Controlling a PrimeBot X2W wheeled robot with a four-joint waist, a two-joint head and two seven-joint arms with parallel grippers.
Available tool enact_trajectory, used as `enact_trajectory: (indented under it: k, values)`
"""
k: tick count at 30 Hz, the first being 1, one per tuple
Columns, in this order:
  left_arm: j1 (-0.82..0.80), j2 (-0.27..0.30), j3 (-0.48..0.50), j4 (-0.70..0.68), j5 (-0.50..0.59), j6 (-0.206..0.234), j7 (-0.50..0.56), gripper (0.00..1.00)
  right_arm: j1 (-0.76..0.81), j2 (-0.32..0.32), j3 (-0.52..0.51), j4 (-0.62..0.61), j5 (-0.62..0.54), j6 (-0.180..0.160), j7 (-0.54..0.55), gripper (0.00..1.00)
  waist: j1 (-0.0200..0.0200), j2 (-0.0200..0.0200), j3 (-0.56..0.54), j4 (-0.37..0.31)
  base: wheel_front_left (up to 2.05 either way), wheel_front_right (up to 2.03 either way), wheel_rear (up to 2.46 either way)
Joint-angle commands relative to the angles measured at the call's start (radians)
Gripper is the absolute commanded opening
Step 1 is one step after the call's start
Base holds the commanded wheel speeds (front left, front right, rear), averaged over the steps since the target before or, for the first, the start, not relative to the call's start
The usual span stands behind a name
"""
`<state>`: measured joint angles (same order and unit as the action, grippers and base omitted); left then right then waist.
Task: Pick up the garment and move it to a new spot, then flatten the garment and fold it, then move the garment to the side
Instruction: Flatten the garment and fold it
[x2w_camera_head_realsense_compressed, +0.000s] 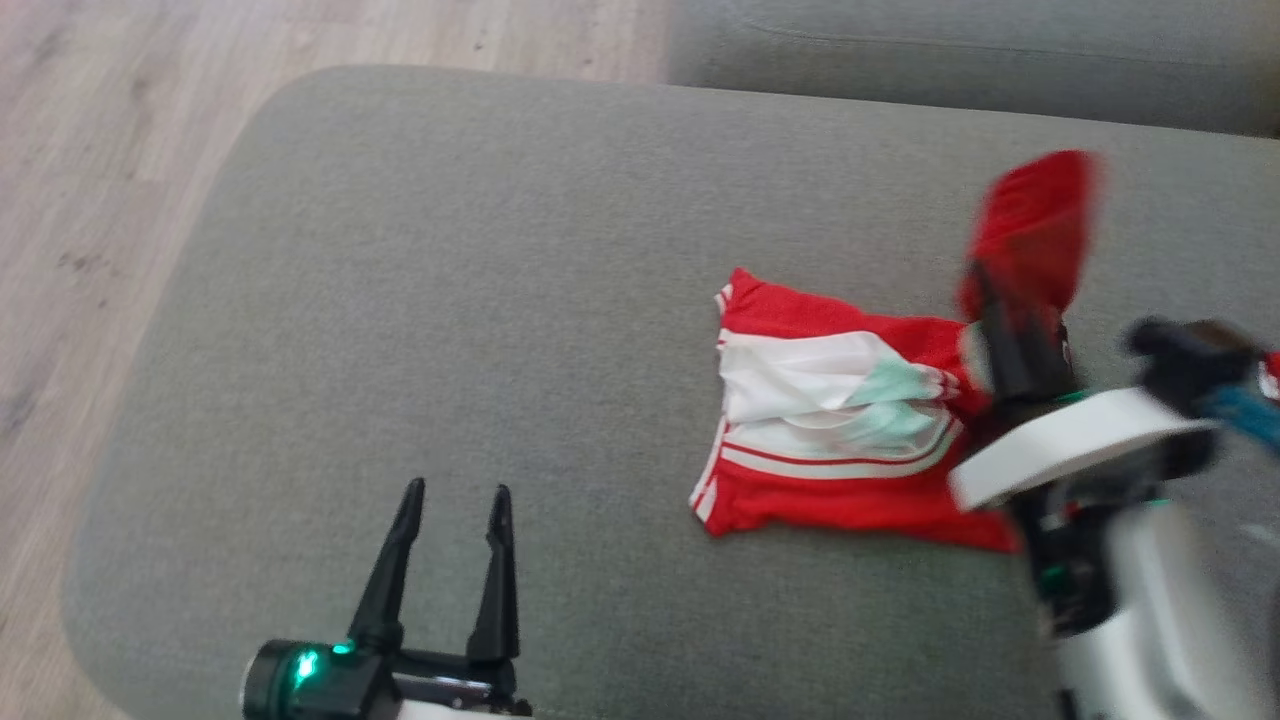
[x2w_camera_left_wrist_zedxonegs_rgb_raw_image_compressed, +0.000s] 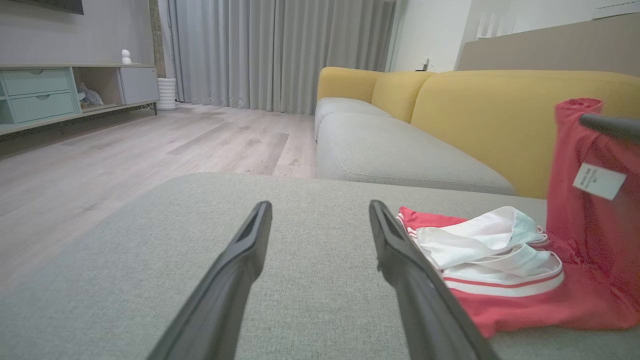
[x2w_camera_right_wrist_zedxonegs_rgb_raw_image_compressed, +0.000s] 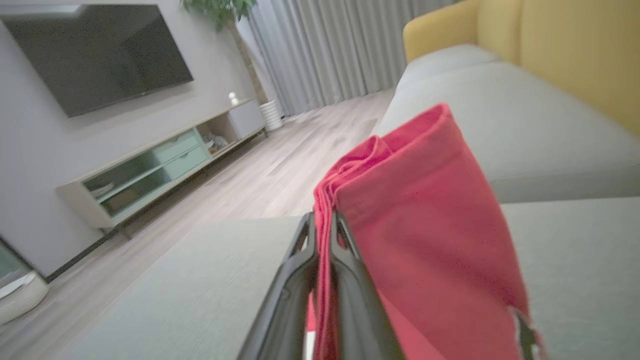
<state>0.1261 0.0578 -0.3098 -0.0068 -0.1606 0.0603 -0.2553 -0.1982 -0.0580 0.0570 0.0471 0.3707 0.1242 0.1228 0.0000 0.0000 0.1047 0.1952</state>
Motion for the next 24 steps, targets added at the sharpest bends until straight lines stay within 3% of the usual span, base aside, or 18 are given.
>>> enact_trajectory:
  k: [1, 10, 11, 12, 13, 19, 24]
  values:
    - [-0.047, -0.007, 0.016, -0.027, -0.012, -0.002, -0.006, 1.00, -0.042, 0.007, 0.063, -0.007, 0.027, 0.007, -0.014, 0.00, 0.0000, 0.0000, 0.008, 0.021, 0.00, 0.00, 0.00]
    - [-0.064, -0.008, 0.007, -0.019, -0.022, 0.005, -0.006, 1.00, -0.107, 0.008, 0.336, 0.231, 0.133, 0.007, -0.141, 0.00, 0.0000, 0.0000, 0.029, 0.075, 0.00, 0.00, 0.00]
    - [-0.065, -0.008, 0.005, -0.018, -0.023, 0.005, -0.006, 1.00, -0.118, 0.008, 0.352, 0.263, 0.148, 0.007, -0.159, 0.05, 0.0000, 0.0000, 0.030, 0.078, 0.00, 0.00, 0.00]
    - [-0.066, -0.008, 0.003, -0.017, -0.024, 0.006, -0.006, 1.00, -0.129, 0.008, 0.369, 0.292, 0.165, 0.007, -0.176, 0.78, 0.0000, 0.0000, 0.031, 0.081, 0.00, 0.00, 0.00]
    - [-0.067, -0.008, 0.001, -0.016, -0.025, 0.007, -0.006, 1.00, -0.139, 0.008, 0.383, 0.319, 0.184, 0.007, -0.192, 1.00, 0.0000, 0.0000, 0.032, 0.083, 0.00, 0.00, 0.00]
    - [-0.070, -0.008, 0.008, -0.013, -0.025, 0.013, -0.006, 1.00, -0.200, 0.008, 0.418, 0.377, 0.270, 0.007, -0.335, 1.00, 0.0000, 0.0000, 0.022, 0.072, 0.00, 0.00, 0.00]
    - [-0.053, -0.008, 0.023, -0.010, -0.024, 0.019, -0.006, 1.00, -0.184, 0.008, 0.309, 0.375, 0.136, 0.007, -0.380, 1.00, 0.0000, 0.0000, -0.014, 0.036, 0.00, 0.00, 0.00]
